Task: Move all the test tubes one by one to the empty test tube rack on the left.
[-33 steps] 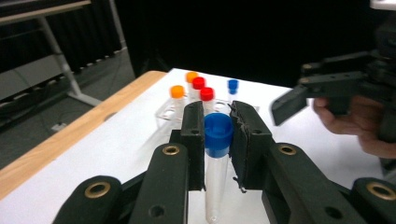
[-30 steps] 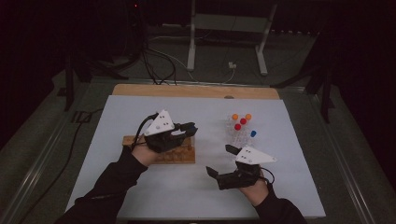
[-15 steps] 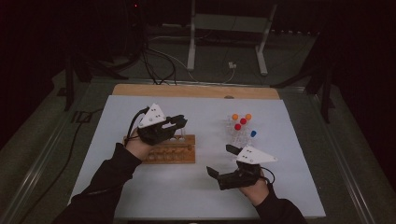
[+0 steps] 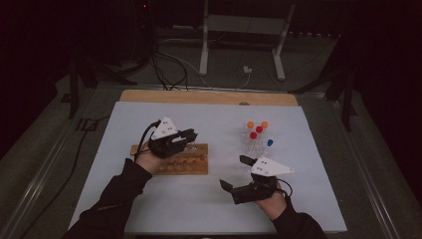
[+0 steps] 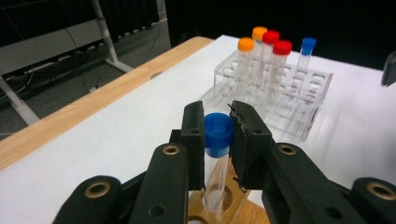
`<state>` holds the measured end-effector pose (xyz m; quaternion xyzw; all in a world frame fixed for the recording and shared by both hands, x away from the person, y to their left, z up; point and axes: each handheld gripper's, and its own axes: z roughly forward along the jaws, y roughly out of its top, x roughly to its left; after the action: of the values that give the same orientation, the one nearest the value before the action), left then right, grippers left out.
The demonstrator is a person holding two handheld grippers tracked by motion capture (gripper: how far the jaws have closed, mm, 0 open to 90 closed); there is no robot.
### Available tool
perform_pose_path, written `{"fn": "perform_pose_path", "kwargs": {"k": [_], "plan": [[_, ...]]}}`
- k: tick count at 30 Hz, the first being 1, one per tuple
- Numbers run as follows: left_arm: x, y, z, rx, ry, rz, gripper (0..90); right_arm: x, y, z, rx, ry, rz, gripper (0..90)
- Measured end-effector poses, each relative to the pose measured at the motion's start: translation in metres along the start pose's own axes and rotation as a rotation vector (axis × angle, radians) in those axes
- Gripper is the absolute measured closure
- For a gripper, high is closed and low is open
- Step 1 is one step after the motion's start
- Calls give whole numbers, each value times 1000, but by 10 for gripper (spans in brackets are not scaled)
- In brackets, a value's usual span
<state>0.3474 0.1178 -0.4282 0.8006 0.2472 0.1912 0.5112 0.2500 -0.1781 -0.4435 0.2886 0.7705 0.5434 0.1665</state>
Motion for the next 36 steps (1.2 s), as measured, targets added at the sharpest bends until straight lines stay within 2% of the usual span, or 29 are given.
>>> {"fn": "perform_pose_path", "kwargs": {"k": [10,13,20,25,30,32,36], "plan": [[-2,-12,7,21,-14,-19,775,-1,-1,0,-2,-1,-2,0],[-3,-14,7,33,-8,-7,774,-1,-2,0,-3,9,-1,0],[-4,-21,11,54,-13,-15,774,-2,-2,1,4,7,-16,0],[-4,-22,11,51,-18,-16,773,-3,-3,2,11,11,-38,0],[-4,-23,12,47,-17,-19,772,-5,-1,1,12,40,-38,0],[-4,-23,12,53,-21,-21,771,-8,1,1,20,84,-20,0],[-2,-23,12,53,-30,-36,766,-11,5,-1,38,128,-5,0]]}}
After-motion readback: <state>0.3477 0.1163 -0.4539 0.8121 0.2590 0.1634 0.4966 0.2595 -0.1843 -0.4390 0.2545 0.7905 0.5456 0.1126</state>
